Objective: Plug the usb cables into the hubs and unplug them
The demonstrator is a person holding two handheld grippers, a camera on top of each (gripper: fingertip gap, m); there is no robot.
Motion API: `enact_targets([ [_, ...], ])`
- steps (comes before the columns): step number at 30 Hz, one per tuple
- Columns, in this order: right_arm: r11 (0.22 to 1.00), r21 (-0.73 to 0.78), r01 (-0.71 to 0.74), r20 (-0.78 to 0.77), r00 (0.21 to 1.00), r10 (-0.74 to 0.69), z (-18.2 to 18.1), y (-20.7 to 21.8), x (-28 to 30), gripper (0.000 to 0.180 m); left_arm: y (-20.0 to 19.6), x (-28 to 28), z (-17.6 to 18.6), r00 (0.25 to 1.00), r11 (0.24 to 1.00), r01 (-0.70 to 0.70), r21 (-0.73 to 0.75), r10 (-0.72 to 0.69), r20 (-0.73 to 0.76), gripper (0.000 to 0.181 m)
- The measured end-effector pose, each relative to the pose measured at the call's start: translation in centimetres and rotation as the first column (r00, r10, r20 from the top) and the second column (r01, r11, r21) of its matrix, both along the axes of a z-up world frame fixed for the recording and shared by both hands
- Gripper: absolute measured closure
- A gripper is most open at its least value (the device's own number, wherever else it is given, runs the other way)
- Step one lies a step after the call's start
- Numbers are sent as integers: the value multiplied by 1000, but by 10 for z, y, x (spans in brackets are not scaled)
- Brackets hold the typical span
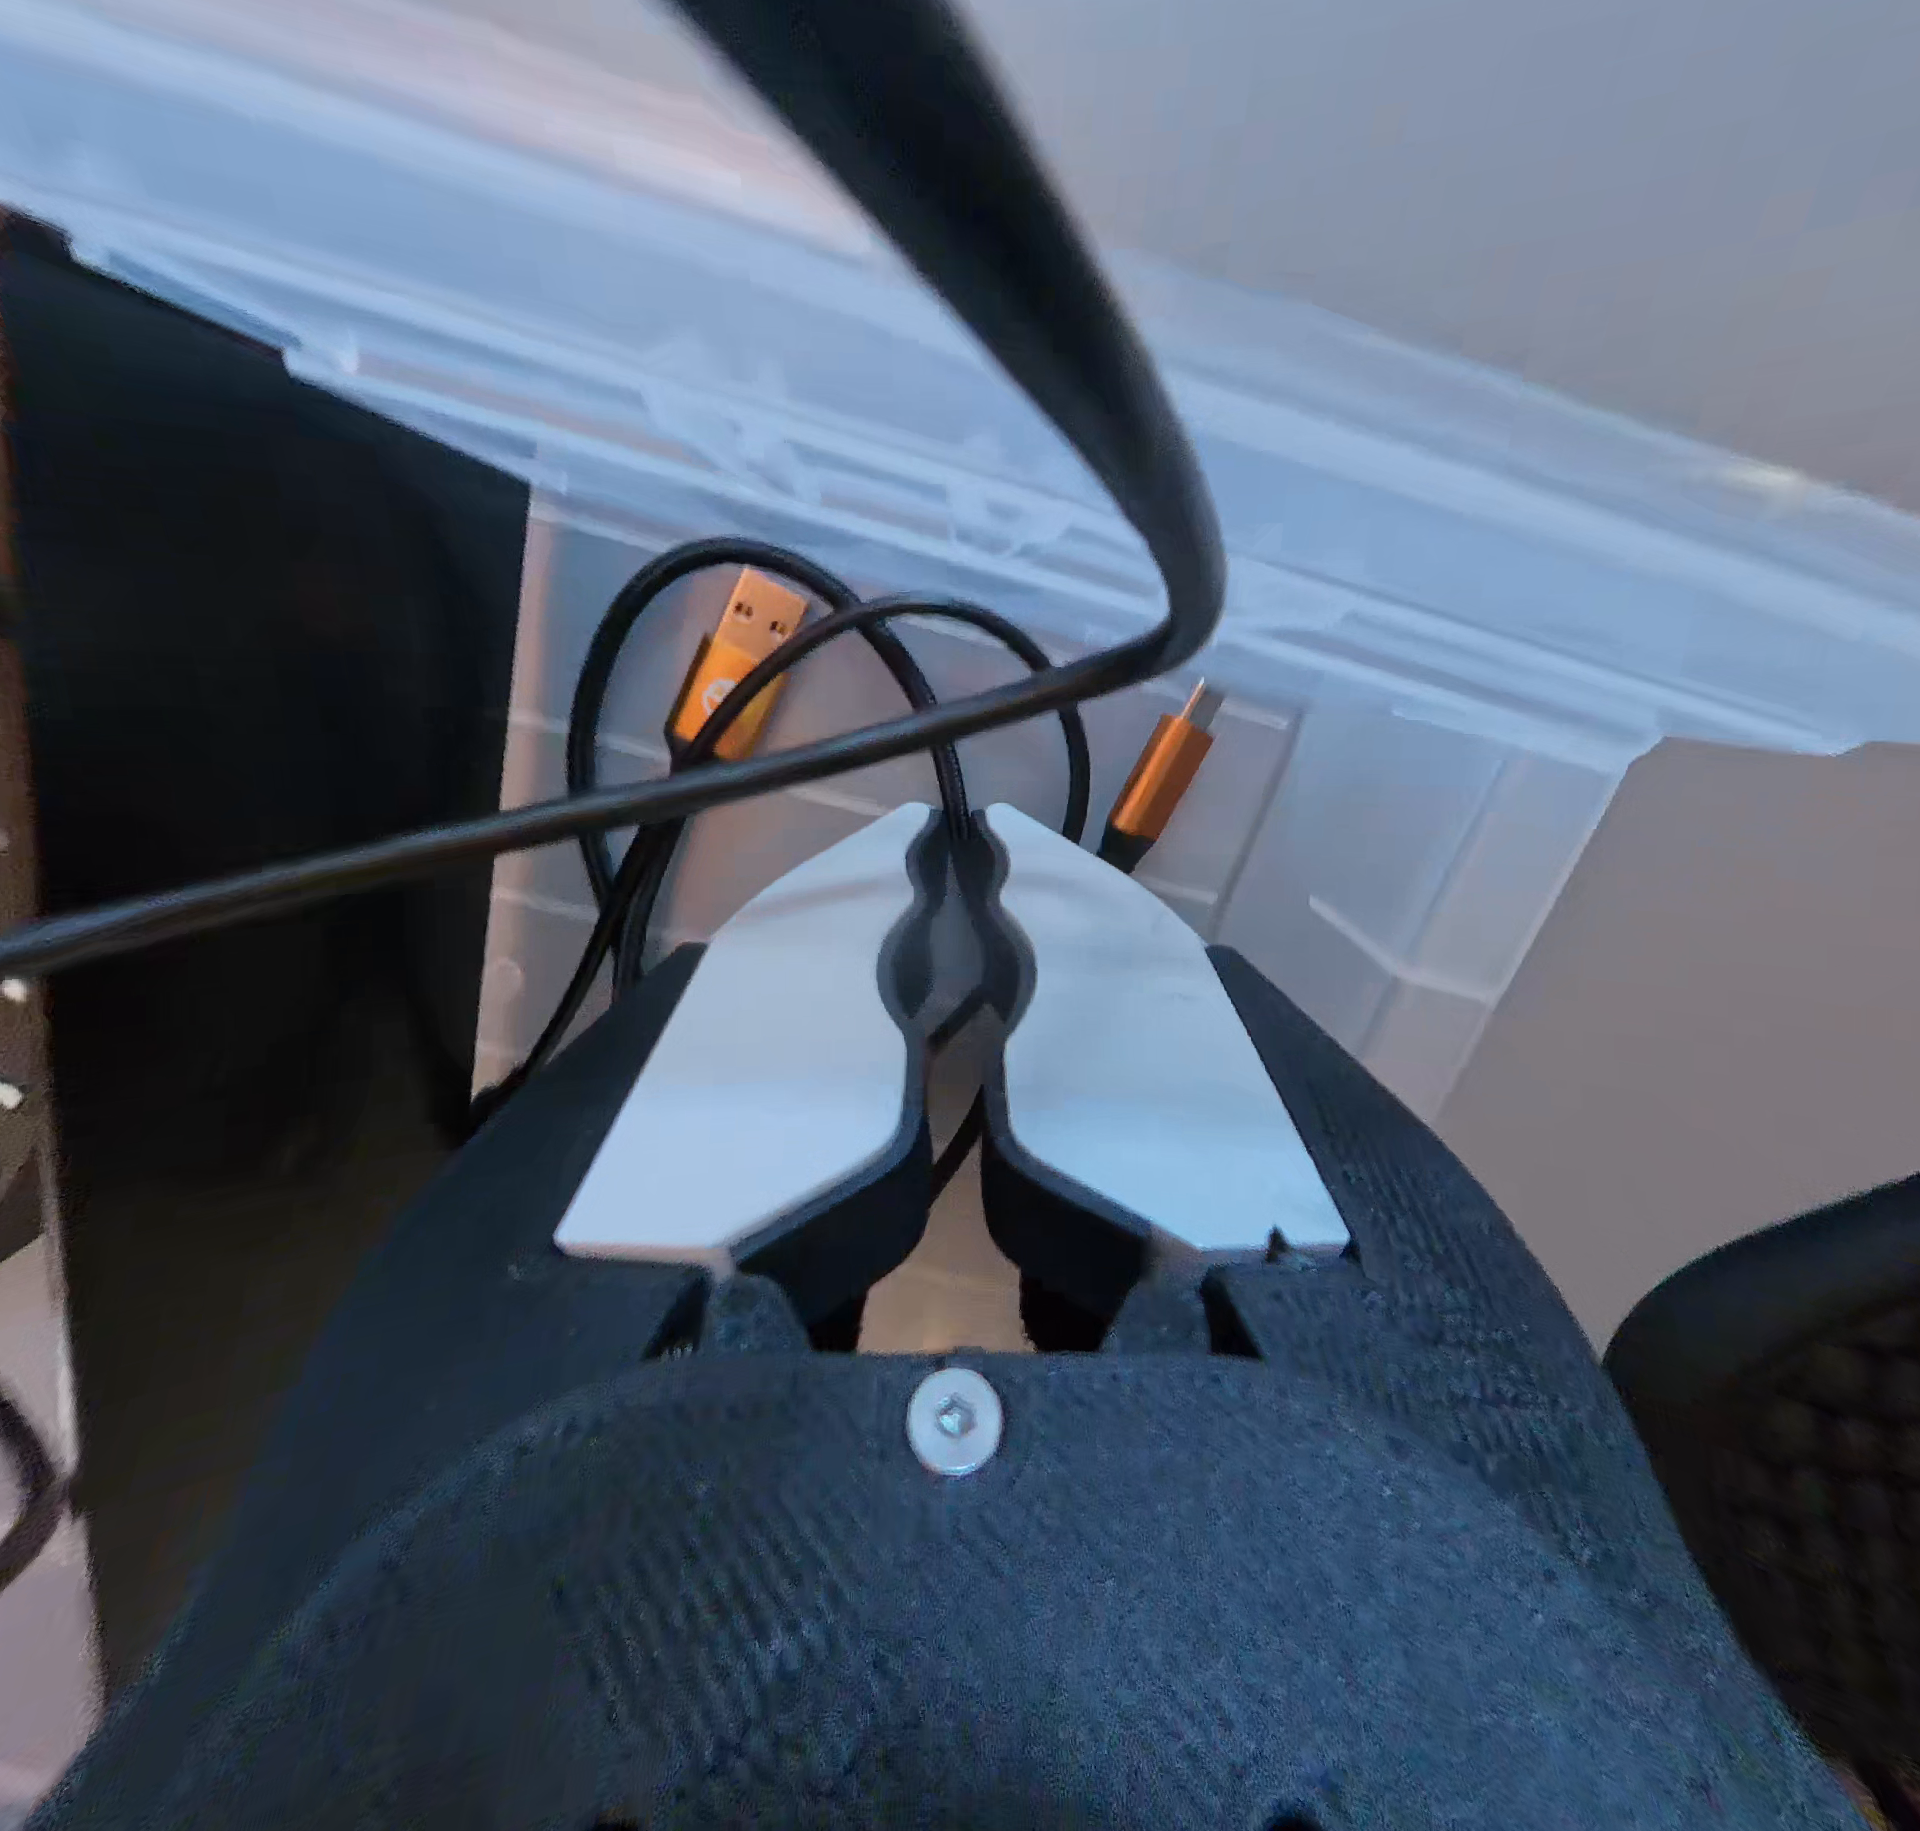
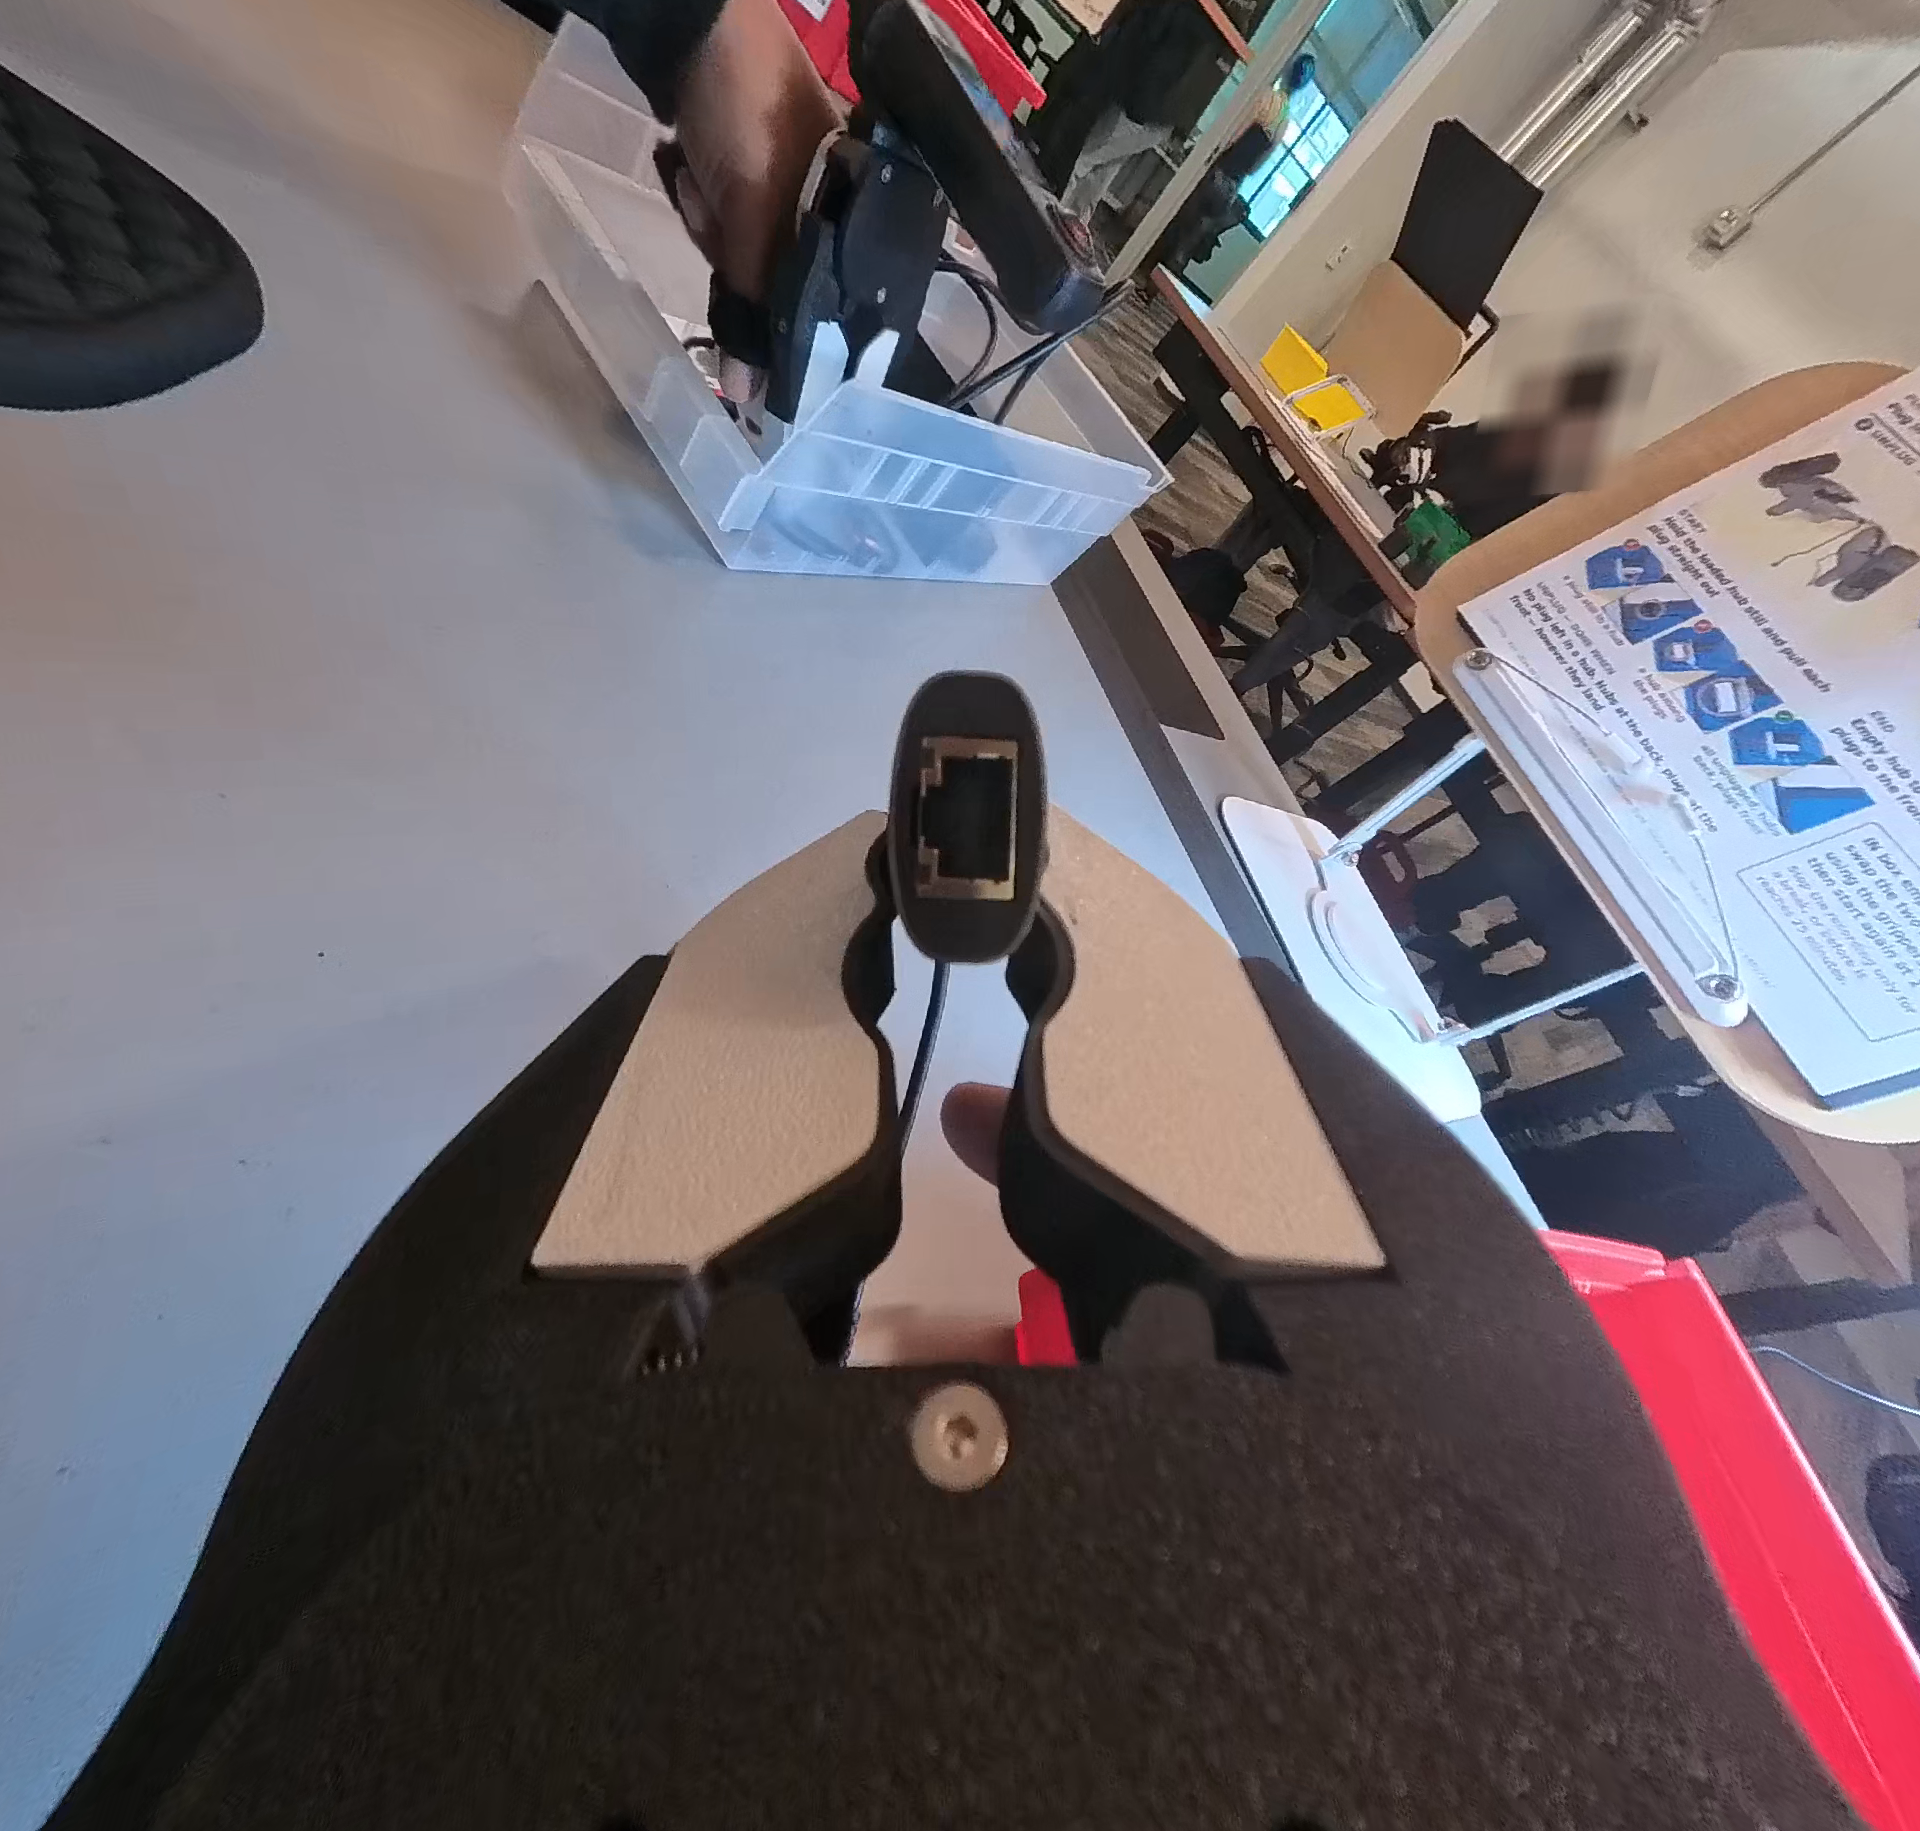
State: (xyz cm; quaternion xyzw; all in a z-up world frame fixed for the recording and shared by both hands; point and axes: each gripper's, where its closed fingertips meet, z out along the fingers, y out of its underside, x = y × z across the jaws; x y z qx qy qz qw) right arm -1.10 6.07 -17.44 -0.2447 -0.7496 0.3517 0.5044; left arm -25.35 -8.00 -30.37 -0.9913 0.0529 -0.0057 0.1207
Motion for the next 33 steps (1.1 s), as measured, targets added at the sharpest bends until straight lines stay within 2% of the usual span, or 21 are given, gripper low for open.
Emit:
enact_targets([
  [1, 1000, 7, 1, -3, 1000, -1, 0, 0, 1, 162, -6, -2, 2, 999, 1000, 13, -27, -14, -36, 176],
  [3, 1000, 17, 4, -11, 1000, -4, 2, -1, 2, 162, -14, -1, 18, 998, 999, 31, -27, -33, -62, 177],
  [7, 1000, 2, 4, -30, 1000, -4, 9, 1, 4, 162, -37, 2, 80, 999, 999, 32, -16, -33, -40, 178],
  [10, 1000, -18, -5, -37, 999, 4, 13, 0, 4, 162, -51, 10, 125, 998, 999, 39, -3, -39, 56, 178],
  [14, 1000, -11, -2, -41, 999, 1, 13, -2, 6, 162, -47, -2, 162, 993, 994, -56, 93, 45, 112, 177],
  [19, 1000, -12, 5, -53, 999, -5, 17, -1, 9, 162, -44, -16, 173, 991, 979, -109, 174, 95, 90, 177],
  [22, 1000, -23, 6, -55, 998, -7, 18, 1, 9, 162, -47, -19, 164, 994, 981, -101, 167, 93, 52, 177],
  [25, 1000, -30, 7, -47, 999, -8, 16, 2, 8, 162, -48, -15, 170, 997, 979, -72, 193, 68, 26, 177],
  [28, 1000, -27, 8, -33, 999, -9, 12, 2, 6, 162, -56, -27, 176, 990, 987, -50, 155, 69, -120, 177],
  [30, 1000, -25, 7, -23, 1000, -8, 9, 1, 4, 162, -61, -20, 163, 981, 997, 31, 73, -17, -192, 178],
  [31, 1000, -22, 6, -19, 1000, -7, 8, 1, 4, 162, -66, -20, 151, 953, 995, 101, -19, -103, -286, 178],
  [32, 1000, -19, 6, -16, 1000, -6, 6, 0, 3, 162, -75, -28, 140, 875, 971, 171, -169, -228, -427, 178],
  [33, 1000, -15, 5, -13, 1000, -6, 5, 0, 3, 162, -80, -40, 138, 731, 922, 210, -326, -369, -573, 181],
])
